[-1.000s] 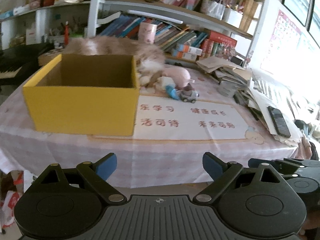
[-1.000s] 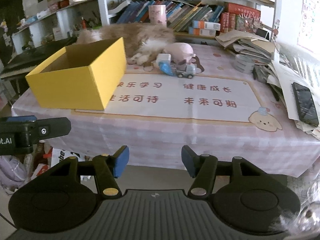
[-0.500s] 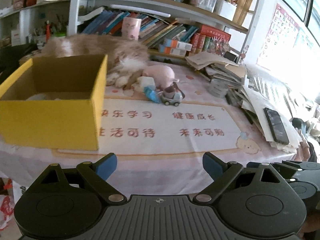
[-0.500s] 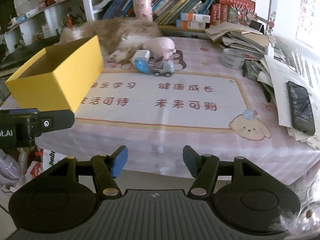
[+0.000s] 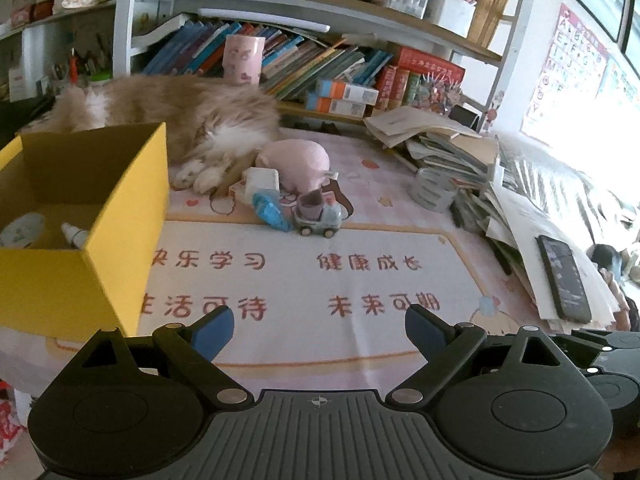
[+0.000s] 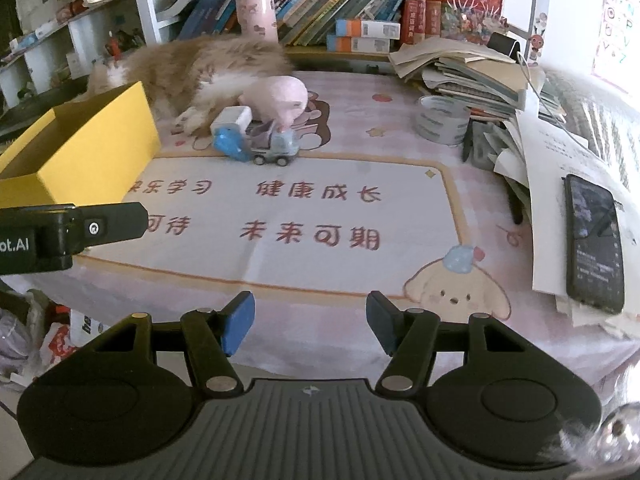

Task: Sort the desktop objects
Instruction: 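Move both tools toward the toy truck and blue object beside the plush toy, then grasp the grey toy truck with the right tool while the left tool approaches the blue cloth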

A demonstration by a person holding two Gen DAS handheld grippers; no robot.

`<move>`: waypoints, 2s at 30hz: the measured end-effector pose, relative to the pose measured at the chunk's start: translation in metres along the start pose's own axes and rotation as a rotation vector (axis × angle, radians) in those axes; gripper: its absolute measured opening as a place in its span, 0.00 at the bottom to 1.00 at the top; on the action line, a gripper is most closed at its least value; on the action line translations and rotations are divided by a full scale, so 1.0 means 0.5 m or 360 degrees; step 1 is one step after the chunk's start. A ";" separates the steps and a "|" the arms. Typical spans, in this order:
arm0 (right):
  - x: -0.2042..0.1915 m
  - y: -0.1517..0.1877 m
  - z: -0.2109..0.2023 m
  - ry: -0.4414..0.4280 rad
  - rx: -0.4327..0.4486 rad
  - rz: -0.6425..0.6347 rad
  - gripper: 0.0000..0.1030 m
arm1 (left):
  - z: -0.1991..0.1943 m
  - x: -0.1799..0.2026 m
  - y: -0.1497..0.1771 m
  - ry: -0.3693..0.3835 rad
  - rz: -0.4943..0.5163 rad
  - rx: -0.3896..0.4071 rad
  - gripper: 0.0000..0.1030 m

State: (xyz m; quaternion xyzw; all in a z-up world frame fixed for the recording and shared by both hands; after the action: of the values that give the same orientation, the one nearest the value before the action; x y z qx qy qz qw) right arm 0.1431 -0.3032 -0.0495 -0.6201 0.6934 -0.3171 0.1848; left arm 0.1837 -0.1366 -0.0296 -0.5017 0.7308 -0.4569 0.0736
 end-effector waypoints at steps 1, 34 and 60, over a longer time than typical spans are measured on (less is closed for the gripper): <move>0.006 -0.004 0.007 -0.0003 -0.0003 0.0000 0.58 | 0.007 0.003 -0.003 -0.0006 0.0001 -0.0002 0.92; -0.017 -0.176 0.241 -0.0306 0.0041 -0.0195 0.58 | 0.111 -0.044 -0.100 -0.0363 0.0034 -0.0025 0.92; -0.154 -0.284 0.400 -0.0438 0.0072 -0.0362 0.58 | 0.121 -0.043 -0.120 -0.0422 0.0034 -0.0062 0.92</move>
State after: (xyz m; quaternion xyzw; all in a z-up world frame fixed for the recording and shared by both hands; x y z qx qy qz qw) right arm 0.3911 -0.2745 -0.1112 -0.7278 0.5796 -0.2635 0.2548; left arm 0.2686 -0.1599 -0.0271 -0.5513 0.7287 -0.3715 0.1644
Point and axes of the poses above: each gripper's, at about its wrist camera, not at the fingertips, and z roughly the way its jaws point, x to its right, y to its underside, the point moved 5 cm from there along z, roughly the way its jaws point, and after that the axes turned 15 degrees about y, right-handed, at the moved point
